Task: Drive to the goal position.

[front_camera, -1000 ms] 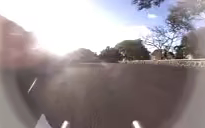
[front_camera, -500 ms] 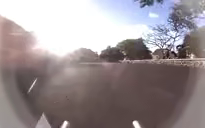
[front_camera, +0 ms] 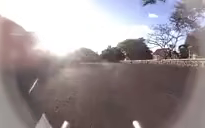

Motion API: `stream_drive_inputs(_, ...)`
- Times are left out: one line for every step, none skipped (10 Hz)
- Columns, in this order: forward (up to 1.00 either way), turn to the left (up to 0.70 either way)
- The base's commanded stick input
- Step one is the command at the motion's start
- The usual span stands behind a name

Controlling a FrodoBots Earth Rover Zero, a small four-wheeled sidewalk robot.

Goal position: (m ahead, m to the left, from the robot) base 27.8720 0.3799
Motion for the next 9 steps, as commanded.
stream_drive_inputs(0.7,0.03)
stream_drive_inputs(0.7,0.03)
stream_drive_inputs(0.7,0.03)
stream_drive_inputs(0.7,0.03)
stream_drive_inputs(0.7,0.03)
stream_drive_inputs(0.7,0.03)
stream_drive_inputs(0.7,0.03)
stream_drive_inputs(0.7,0.03)
stream_drive_inputs(0.7,0.03)
